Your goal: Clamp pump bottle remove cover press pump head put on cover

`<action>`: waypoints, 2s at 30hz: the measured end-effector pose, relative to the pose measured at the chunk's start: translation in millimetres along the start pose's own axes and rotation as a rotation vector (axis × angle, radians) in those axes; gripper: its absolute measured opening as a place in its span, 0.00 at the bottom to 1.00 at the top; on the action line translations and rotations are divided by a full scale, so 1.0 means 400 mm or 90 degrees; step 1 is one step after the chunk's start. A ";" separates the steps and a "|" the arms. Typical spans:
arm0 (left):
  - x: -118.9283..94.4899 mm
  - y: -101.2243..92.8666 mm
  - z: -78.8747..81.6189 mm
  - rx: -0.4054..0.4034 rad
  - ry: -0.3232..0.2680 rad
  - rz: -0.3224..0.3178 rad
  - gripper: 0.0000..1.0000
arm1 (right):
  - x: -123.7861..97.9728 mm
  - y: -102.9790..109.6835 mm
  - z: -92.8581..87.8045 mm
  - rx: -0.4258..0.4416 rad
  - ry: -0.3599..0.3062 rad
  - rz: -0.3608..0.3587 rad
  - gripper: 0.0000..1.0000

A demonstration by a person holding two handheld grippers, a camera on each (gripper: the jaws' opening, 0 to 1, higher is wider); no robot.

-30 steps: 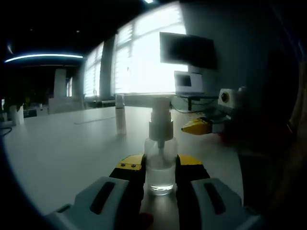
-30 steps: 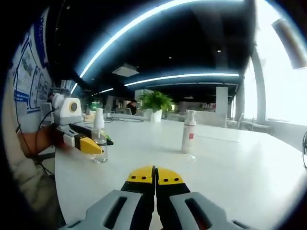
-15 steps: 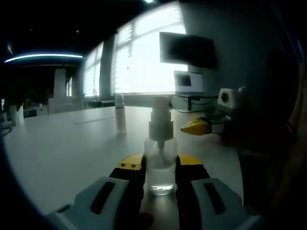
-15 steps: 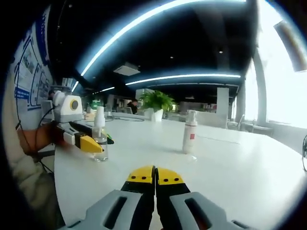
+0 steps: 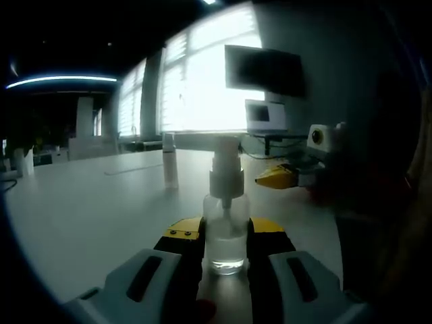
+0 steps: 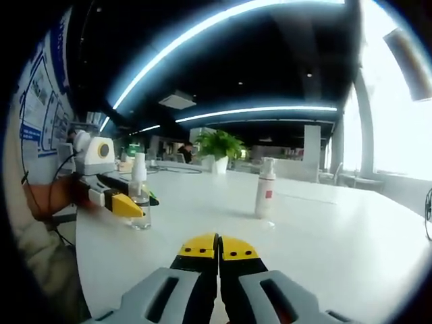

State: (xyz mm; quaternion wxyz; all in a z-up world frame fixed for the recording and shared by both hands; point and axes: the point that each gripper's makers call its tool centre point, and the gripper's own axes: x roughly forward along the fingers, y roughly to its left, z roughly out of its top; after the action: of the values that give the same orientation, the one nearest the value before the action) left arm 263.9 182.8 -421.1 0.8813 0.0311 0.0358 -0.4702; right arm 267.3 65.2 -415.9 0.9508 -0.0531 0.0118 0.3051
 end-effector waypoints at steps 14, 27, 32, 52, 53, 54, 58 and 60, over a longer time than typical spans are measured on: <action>0.000 0.002 0.000 0.002 0.000 0.001 0.16 | -0.001 -0.007 -0.001 -0.003 -0.002 -0.004 0.00; 0.000 0.003 0.000 0.004 -0.001 0.000 0.16 | -0.002 0.004 0.001 -0.007 0.001 -0.004 0.00; 0.000 0.003 0.000 0.003 -0.001 0.000 0.16 | -0.002 0.000 0.000 -0.006 0.001 -0.005 0.00; -0.001 0.004 0.000 0.005 -0.001 0.000 0.16 | -0.001 -0.003 -0.004 -0.012 0.004 -0.008 0.00; -0.001 0.005 -0.001 0.005 -0.001 0.000 0.16 | -0.001 -0.004 -0.004 -0.011 0.004 -0.008 0.00; -0.001 0.005 -0.001 0.005 -0.001 0.000 0.16 | -0.001 -0.004 -0.005 -0.011 0.004 -0.008 0.00; -0.001 0.005 -0.001 0.005 -0.001 0.000 0.16 | -0.001 -0.006 -0.005 -0.012 0.005 -0.009 0.00; -0.001 0.004 -0.001 0.004 0.000 0.000 0.16 | 0.000 -0.006 -0.007 -0.012 0.006 -0.008 0.00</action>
State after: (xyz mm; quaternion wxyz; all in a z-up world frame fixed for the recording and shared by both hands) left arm 265.1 184.2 -421.4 0.8811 0.0335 0.0341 -0.4706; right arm 268.9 62.8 -418.4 0.9521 -0.0636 0.0132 0.2988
